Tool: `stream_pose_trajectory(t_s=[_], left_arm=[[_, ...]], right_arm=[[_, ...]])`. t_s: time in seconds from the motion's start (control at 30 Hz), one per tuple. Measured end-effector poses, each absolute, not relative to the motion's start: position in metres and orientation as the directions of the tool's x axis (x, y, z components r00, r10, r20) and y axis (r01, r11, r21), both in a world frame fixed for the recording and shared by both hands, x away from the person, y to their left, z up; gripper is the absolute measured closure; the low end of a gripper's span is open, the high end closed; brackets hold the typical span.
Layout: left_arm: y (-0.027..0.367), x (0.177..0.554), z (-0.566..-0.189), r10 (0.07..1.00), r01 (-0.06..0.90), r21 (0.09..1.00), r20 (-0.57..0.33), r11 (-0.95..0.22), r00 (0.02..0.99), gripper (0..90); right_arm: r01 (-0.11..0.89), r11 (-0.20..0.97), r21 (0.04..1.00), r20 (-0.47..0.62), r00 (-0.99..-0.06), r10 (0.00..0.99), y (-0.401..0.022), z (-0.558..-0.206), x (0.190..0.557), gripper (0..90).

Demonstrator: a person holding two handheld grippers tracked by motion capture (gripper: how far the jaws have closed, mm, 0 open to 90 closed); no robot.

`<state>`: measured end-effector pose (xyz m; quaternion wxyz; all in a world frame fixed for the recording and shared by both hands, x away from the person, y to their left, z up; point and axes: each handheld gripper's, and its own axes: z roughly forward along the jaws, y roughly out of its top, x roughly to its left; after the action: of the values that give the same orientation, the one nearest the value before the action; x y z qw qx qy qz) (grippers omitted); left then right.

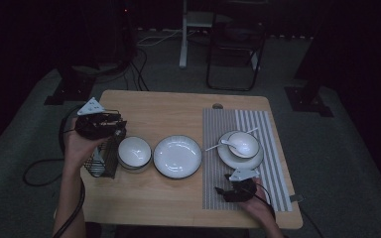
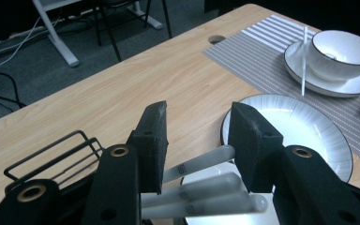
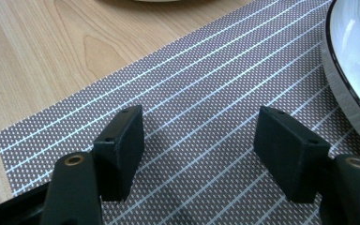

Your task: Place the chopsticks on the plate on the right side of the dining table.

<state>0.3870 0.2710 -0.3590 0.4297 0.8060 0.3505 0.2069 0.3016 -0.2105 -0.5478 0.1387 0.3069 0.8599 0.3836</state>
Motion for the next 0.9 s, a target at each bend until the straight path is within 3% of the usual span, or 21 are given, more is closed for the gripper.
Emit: stream_pose_trajectory(t_s=[0.9], left_arm=[[0.281,0.409,-0.373,0.766,0.436,0.815,0.014,-0.381,0.643,57.2]], right_arm=[[0.421,0.518,0.745,-0.003,-0.774,0.634,-0.210,-0.548,0.302,33.0]])
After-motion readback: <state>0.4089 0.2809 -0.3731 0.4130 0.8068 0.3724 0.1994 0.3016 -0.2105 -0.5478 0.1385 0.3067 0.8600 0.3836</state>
